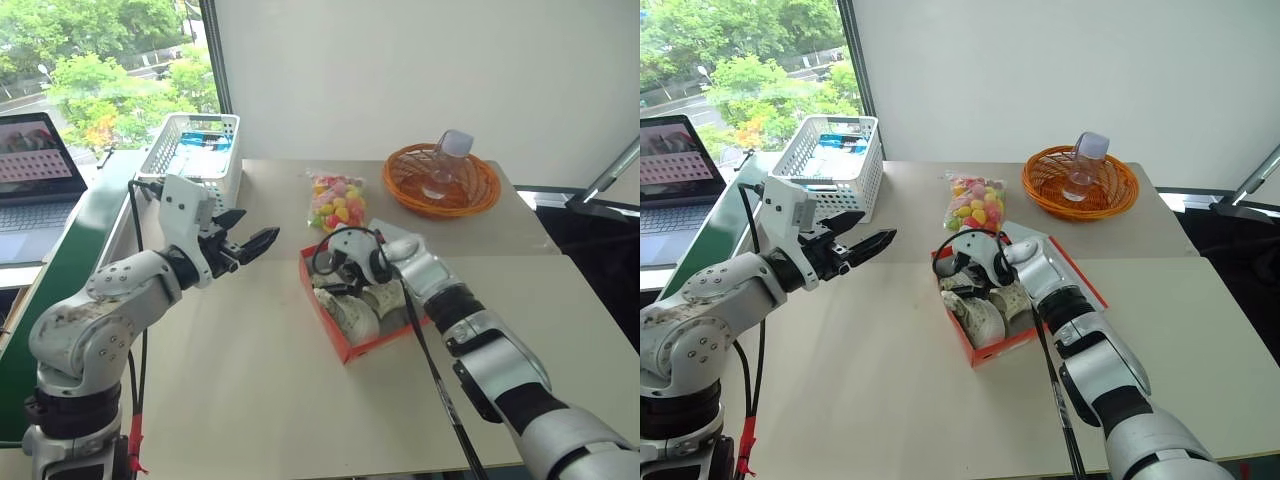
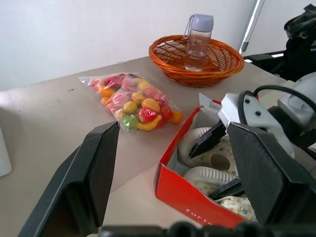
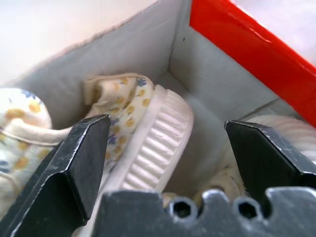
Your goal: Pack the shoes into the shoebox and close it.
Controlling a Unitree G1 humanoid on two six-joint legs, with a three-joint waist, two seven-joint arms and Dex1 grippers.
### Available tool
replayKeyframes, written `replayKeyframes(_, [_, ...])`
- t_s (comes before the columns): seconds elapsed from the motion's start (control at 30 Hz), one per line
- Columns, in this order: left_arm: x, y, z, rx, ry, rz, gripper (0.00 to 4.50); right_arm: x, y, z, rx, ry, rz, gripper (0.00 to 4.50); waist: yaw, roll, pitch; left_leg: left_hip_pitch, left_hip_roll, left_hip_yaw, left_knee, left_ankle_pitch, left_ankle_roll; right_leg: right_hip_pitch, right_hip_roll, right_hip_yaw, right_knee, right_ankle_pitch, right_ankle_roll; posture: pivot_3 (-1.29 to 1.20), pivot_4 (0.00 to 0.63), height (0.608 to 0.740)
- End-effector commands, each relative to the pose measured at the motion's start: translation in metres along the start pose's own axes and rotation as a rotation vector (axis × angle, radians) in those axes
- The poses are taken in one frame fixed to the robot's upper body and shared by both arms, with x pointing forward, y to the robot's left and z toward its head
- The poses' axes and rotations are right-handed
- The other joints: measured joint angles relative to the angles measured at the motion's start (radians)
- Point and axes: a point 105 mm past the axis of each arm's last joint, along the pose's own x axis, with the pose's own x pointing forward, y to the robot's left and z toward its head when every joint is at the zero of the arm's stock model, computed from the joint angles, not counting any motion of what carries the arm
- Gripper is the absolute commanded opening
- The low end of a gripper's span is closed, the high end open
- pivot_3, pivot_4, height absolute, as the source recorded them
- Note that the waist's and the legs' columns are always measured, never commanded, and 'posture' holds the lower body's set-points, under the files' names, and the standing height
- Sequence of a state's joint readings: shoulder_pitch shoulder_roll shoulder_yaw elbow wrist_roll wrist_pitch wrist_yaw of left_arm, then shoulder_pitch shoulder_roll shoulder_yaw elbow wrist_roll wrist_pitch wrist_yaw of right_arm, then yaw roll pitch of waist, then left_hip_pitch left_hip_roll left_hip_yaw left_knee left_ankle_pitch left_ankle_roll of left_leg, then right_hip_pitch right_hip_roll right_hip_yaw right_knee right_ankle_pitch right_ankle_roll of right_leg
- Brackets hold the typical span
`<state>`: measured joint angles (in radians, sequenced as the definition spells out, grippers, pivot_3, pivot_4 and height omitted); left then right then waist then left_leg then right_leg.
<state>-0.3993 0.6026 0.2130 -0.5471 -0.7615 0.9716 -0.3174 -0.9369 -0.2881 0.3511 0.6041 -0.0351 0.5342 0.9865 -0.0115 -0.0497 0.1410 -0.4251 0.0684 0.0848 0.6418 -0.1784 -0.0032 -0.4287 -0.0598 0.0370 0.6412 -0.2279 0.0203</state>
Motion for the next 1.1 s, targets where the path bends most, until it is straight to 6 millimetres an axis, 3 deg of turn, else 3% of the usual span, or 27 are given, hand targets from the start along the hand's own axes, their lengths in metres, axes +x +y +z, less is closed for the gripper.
replayKeyframes(0.03, [0.002, 0.0, 0.013, 0.043, -0.046, -0.012, 3.71, -0.029, -0.004, 0.022, 0.073, -0.063, 0.004, 4.46, 0.001, 0.002, 0.002, -0.002, 0.0, 0.0, 0.0, 0.0, 0.001, -0.001, 0.0, 0.0, 0.0, 0.0, 0.001, 0.0, 0.15, 0.74])
replayKeyframes(0.13, [0.005, 0.001, 0.014, 0.048, -0.048, -0.021, 3.71, -0.047, -0.002, 0.032, 0.093, -0.095, 0.017, 4.46, 0.003, 0.004, 0.005, -0.014, -0.001, -0.001, 0.0, -0.001, 0.002, -0.012, 0.0, 0.0, 0.0, -0.001, 0.002, 0.0, 0.15, 0.74])
replayKeyframes(0.3, [0.01, 0.001, 0.017, 0.055, -0.057, -0.042, 3.71, -0.075, 0.006, 0.045, 0.13, -0.156, 0.065, 4.46, -0.002, 0.004, 0.008, -0.015, -0.001, -0.001, -0.002, -0.002, 0.002, -0.014, 0.001, 0.0, -0.001, -0.001, 0.002, 0.0, 0.15, 0.74])
replayKeyframes(0.4, [0.014, -0.003, 0.017, 0.062, -0.052, -0.079, 3.71, -0.105, 0.004, 0.052, 0.139, -0.218, 0.059, 4.46, -0.002, 0.004, 0.009, -0.015, -0.001, -0.001, -0.002, -0.002, 0.002, -0.014, 0.001, 0.0, -0.001, -0.001, 0.002, 0.0, 0.15, 0.74])
replayKeyframes(0.57, [0.017, -0.022, 0.01, 0.09, -0.006, -0.236, 3.71, -0.154, -0.002, 0.044, 0.165, -0.253, -0.034, 4.46, 0.009, 0.004, 0.011, -0.015, -0.001, -0.001, -0.001, -0.002, 0.002, -0.013, 0.0, 0.0, -0.002, -0.001, 0.002, 0.0, 0.15, 0.74])
replayKeyframes(0.67, [0.019, -0.03, 0.005, 0.112, 0.027, -0.33, 3.71, -0.175, 0.005, 0.04, 0.179, -0.252, -0.066, 3.73, 0.01, 0.004, 0.011, -0.015, -0.001, -0.001, -0.001, -0.002, 0.003, -0.013, 0.0, 0.0, -0.004, -0.001, 0.003, 0.0, 0.15, 0.74])
replayKeyframes(0.77, [0.025, -0.035, 0.0, 0.139, 0.067, -0.43, 3.71, -0.204, 0.016, 0.028, 0.187, -0.213, -0.128, 2.69, 0.01, 0.004, 0.012, -0.015, -0.001, -0.001, -0.001, -0.002, 0.003, -0.013, 0.001, 0.0, -0.003, -0.002, 0.002, 0.0, 0.15, 0.74])
replayKeyframes(0.93, [0.039, -0.034, -0.007, 0.199, 0.119, -0.519, 3.71, -0.24, 0.036, -0.004, 0.279, -0.141, -0.228, 0.95, 0.018, 0.004, 0.012, -0.015, -0.001, -0.001, -0.001, -0.002, 0.003, -0.012, 0.001, 0.0, -0.005, -0.002, 0.003, 0.0, 0.15, 0.74])
replayKeyframes(1.0, [0.044, -0.032, -0.009, 0.226, 0.137, -0.546, 3.71, -0.257, 0.053, -0.028, 0.361, -0.091, -0.262, 0.3, 0.022, 0.004, 0.012, -0.015, -0.001, -0.001, -0.001, -0.002, 0.003, -0.011, 0.001, -0.001, -0.008, -0.002, 0.003, 0.0, 0.15, 0.74])
replayKeyframes(1.1, [0.048, -0.032, -0.012, 0.25, 0.154, -0.58, 3.71, -0.271, 0.07, -0.047, 0.442, -0.076, -0.293, 0.14, 0.027, 0.004, 0.012, -0.016, -0.002, -0.002, -0.001, -0.003, 0.005, -0.009, 0.0, -0.001, -0.011, -0.002, 0.005, 0.0, 0.15, 0.74])
